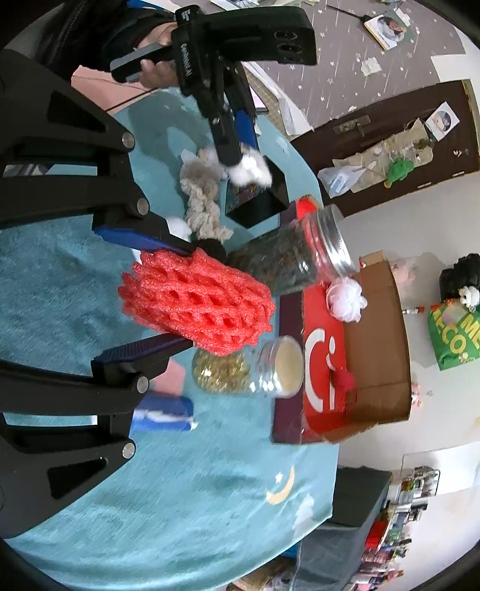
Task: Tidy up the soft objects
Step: 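Carry the bunny and red mesh net into the box and release both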
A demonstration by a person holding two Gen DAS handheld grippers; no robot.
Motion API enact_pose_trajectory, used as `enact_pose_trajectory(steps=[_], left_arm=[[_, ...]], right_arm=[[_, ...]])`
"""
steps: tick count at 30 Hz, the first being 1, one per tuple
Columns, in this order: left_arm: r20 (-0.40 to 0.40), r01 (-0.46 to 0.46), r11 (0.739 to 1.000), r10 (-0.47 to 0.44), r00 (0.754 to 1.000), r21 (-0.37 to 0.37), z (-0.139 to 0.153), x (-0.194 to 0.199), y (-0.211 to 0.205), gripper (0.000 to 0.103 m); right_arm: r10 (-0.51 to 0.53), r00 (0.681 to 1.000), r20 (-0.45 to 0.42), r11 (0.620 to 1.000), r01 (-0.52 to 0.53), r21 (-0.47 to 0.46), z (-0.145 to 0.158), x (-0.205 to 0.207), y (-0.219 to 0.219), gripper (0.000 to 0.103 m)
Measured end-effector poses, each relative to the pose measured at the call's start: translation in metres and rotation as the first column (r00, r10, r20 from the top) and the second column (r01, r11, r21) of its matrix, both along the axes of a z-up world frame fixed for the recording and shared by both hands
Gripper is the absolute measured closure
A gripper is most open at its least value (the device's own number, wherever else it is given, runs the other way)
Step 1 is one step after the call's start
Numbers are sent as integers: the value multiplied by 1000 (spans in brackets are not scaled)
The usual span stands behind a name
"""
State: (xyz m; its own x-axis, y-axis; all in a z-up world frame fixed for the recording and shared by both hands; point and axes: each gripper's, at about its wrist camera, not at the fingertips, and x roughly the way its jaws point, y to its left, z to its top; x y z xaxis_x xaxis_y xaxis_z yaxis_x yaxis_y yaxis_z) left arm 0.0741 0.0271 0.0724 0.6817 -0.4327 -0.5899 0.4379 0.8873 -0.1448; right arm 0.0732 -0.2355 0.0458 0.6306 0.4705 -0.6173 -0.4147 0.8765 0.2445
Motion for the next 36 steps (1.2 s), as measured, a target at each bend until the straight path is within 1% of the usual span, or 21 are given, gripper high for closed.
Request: enact_pose_trajectory(steps=[5,10,15,18,23,28,33,36], left_arm=[[-22,-57,998,56,998,-8,-1,-3,22,49],[-31,-116,993,116,993,1,0,-4,46,49],[-58,-172,984,174,983,36,-4,0,70,49],[-78,-190,980,194,978,61,-9,5,80,49],[-90,-206,971,217,972,122,-17,18,93,49],[-100,-217,962,236,967,167,-25,38,101,49],[-86,-205,962,223,971,178,-26,51,104,49],[-63,-191,962,206,976,194,-24,57,103,49]], right_arm=[[-37,999,-12,999,37,-4,-1,-1,-15,62],[-67,998,-13,998,67,-6,0,-1,-28,62],[-101,995,-20,995,100,-16,0,5,-42,62],[-119,993,-23,993,118,-27,0,9,-50,62],[-142,990,-20,988,140,-72,0,20,-59,62],[-146,989,-2,982,144,-119,2,32,-63,62],[-159,987,-5,978,157,-139,2,47,-70,62],[-159,987,1,975,157,-156,3,55,-72,62]])
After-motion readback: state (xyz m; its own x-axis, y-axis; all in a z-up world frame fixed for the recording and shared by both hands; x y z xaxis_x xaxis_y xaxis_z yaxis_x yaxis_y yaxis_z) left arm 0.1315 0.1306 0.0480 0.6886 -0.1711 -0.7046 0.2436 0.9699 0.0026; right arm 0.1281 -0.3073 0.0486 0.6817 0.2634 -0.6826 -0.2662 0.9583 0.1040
